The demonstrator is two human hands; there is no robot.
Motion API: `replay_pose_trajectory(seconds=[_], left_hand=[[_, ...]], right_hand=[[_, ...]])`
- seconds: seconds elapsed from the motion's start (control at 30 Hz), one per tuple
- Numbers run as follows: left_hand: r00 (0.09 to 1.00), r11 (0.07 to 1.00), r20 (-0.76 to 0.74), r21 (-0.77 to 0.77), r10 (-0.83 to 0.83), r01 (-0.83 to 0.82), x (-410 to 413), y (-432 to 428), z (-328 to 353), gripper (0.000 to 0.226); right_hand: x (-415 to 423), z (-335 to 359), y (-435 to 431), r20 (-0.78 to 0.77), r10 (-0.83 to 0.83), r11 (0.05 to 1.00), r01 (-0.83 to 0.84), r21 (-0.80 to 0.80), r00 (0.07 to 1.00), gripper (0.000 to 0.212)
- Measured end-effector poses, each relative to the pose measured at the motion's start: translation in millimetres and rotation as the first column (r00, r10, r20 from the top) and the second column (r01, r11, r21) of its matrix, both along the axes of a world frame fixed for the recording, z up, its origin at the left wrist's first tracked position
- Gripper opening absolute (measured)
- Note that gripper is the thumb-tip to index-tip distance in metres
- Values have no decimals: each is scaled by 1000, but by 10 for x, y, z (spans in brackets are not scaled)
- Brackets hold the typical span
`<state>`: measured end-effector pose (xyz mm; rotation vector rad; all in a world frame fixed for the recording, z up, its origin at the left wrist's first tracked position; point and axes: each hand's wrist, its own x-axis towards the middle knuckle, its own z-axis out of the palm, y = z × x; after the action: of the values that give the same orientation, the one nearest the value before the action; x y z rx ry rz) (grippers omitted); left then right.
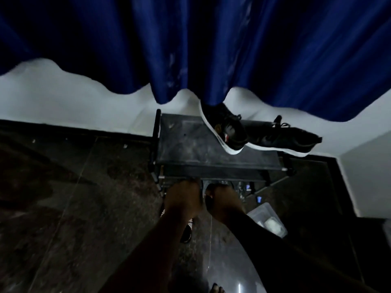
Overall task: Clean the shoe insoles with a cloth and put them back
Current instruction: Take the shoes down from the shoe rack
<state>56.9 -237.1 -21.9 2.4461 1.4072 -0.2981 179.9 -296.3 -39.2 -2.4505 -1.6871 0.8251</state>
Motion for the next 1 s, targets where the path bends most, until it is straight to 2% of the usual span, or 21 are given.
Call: replay_pose_trajectory(seconds=[0.23,0.37,0.47,0.63,0.73,0.83,1.0], left_hand=[[992,990,88,119,-92,81,281,235,729,39],[979,972,84,166,-184,169,418,415,975,32],[971,964,69,153,-227,215,601,503,1082,31],[966,966,63,79,-250,245,1112,603,1058,34],[974,974,66,-61,-216,220,1512,681,900,45],[985,982,66,-95,-159,165,1970,788,635,64],[994,989,94,-140,53,-39,2390,800,360,46]], right_hand=[[250,831,143,65,-52,998,49,36,997,28],[482,1150,253,110,-63,995,54,87,992,22],[779,1361,290,127,-128,989,117,93,984,29],[1519,1446,207,191,-186,981,193,-17,964,38],[1967,1349,139,239,-242,965,258,-41,940,43],[2396,1203,104,278,-270,956,291,-39,922,40],[3011,900,60,355,-155,974,203,-104,922,43]])
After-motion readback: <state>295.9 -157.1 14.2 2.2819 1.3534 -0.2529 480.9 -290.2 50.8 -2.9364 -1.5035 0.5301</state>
